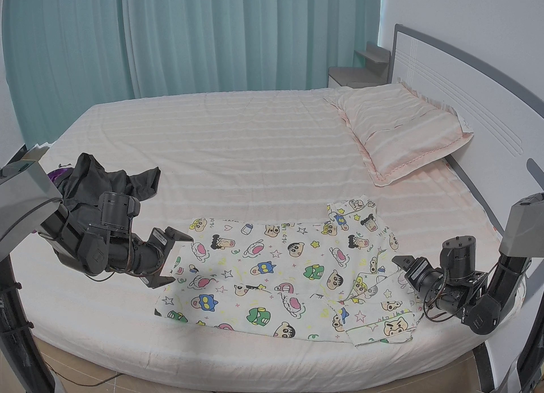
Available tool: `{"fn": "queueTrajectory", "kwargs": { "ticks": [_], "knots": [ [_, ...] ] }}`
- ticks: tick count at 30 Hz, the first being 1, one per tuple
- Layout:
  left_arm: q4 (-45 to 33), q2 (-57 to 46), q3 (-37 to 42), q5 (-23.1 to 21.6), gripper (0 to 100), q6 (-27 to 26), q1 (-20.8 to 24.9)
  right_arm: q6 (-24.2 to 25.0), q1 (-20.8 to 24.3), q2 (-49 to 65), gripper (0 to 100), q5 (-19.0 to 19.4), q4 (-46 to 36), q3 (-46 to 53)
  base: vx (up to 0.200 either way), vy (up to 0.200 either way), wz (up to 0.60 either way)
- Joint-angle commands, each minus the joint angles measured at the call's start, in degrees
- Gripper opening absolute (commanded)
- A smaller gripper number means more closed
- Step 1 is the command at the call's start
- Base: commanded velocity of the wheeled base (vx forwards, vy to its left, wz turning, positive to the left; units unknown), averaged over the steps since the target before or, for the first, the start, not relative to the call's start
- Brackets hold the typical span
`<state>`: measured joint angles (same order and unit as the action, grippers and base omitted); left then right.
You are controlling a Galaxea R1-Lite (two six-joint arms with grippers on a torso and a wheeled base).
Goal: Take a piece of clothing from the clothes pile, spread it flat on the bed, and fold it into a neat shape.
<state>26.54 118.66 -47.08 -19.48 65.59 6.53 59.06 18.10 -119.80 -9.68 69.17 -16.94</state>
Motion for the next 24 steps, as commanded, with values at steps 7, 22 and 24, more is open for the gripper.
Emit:
{"fn": "queueTrajectory", "kwargs": {
  "ticks": [7, 22, 24],
  "knots": [
    [-0.1, 0.1, -0.4, 0.1, 100, 0.9, 0.0, 0.0, 0.1, 0.0, 100, 0.1, 0.0, 0.1, 0.000, 0.000, 0.00],
    [0.0, 0.1, -0.5, 0.1, 100, 0.8, -0.6, 0.0, 0.1, 0.4, 100, 0.1, 0.0, 0.1, 0.000, 0.120, 0.00],
    [0.0, 0.1, -0.5, 0.1, 100, 0.9, -0.6, 0.0, 0.1, 0.4, 100, 0.1, 0.0, 0.1, 0.000, 0.200, 0.00]
  ]
}}
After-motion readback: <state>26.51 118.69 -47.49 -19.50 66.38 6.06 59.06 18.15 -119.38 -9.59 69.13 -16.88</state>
